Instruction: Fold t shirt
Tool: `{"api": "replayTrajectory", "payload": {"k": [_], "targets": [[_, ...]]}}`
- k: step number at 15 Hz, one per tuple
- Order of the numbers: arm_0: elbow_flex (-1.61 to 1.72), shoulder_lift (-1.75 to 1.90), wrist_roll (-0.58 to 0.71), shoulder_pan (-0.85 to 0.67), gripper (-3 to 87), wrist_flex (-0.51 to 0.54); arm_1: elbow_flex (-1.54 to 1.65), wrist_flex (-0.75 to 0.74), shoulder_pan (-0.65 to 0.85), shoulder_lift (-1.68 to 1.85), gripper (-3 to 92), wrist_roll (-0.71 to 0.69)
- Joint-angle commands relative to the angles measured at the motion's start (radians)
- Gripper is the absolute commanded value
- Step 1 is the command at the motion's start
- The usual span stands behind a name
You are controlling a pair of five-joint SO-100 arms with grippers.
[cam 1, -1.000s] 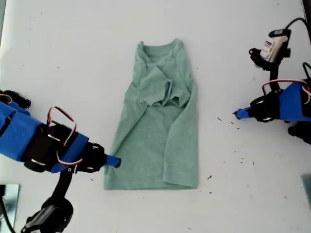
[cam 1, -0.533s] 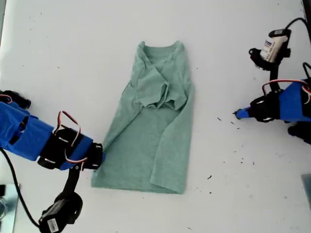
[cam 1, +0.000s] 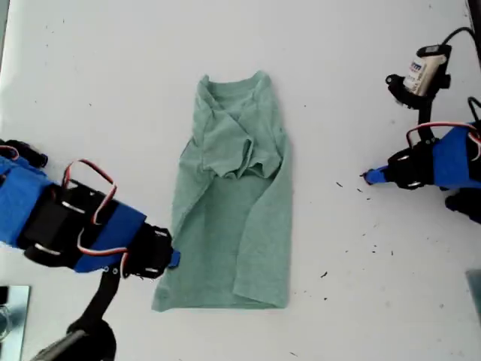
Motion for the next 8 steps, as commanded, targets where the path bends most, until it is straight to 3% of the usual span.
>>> {"api": "replayTrajectory", "payload": {"k": [1, 4, 6, 8], "targets": [[-0.336, -0.224, 0.098, -0.063, -0.2, -0.046, 0.032, 0.009, -0.006, 0.014, 2.2, -0.005], [-0.471, -0.468, 0.204, -0.14, -0.2, -0.25, 0.034, 0.011, -0.009, 0.015, 2.2, -0.002], [-0.474, -0.551, 0.244, -0.166, -0.2, -0.321, 0.034, 0.011, -0.009, 0.017, 2.2, 0.0], [-0.479, -0.6, 0.288, -0.175, 21.9, -0.339, 0.034, 0.012, -0.009, 0.018, 2.2, 0.0]]}}
